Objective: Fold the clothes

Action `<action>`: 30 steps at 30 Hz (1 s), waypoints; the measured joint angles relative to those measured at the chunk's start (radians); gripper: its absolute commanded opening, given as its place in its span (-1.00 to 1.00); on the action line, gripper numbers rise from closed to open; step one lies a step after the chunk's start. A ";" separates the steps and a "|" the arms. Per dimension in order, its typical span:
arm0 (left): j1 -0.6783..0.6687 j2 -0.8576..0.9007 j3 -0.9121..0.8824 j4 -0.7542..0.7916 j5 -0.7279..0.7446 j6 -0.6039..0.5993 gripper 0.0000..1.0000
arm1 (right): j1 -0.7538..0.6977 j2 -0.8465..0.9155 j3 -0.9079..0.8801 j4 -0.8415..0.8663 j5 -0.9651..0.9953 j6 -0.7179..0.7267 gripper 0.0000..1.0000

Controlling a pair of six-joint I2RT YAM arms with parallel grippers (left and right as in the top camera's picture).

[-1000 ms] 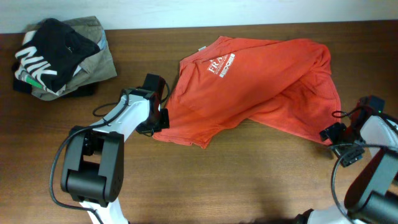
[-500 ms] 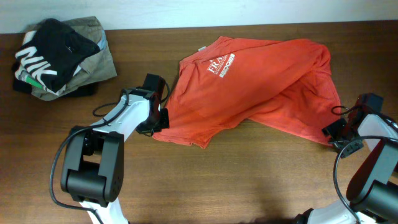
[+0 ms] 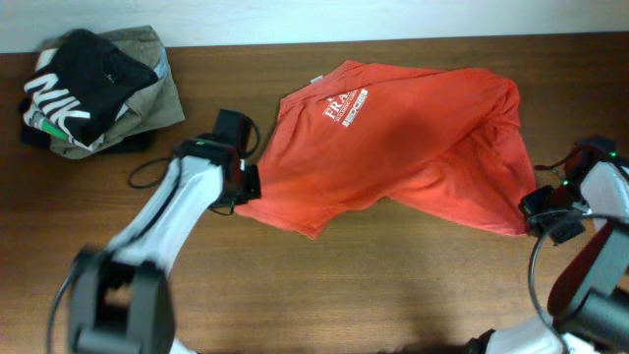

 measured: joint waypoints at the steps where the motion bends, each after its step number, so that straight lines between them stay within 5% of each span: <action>1: 0.000 -0.079 0.000 -0.006 -0.001 0.000 -0.99 | 0.000 -0.032 0.008 -0.022 0.000 0.001 -0.92; 9: 0.001 -0.816 0.031 -0.042 -0.071 -0.019 -0.99 | 0.000 -0.585 0.291 -0.318 -0.133 -0.116 -0.92; 15: 0.002 -1.062 0.312 -0.162 -0.184 -0.044 -0.99 | 0.000 -0.658 0.775 -0.570 -0.225 -0.164 -0.93; 19: 0.002 -1.069 0.441 -0.175 -0.277 -0.044 -0.99 | 0.000 -0.652 1.055 -0.593 -0.264 -0.164 -0.92; 24: 0.002 -0.976 0.443 -0.177 -0.307 -0.044 -0.99 | 0.000 -0.547 1.097 -0.600 -0.295 -0.161 -0.92; 27: 0.002 -0.755 0.444 -0.141 -0.311 -0.044 -0.99 | 0.002 -0.364 1.093 -0.570 -0.322 -0.167 -0.92; 30: 0.002 -0.364 0.443 0.117 -0.305 -0.005 -0.99 | 0.066 -0.172 1.085 -0.422 -0.356 -0.180 -0.92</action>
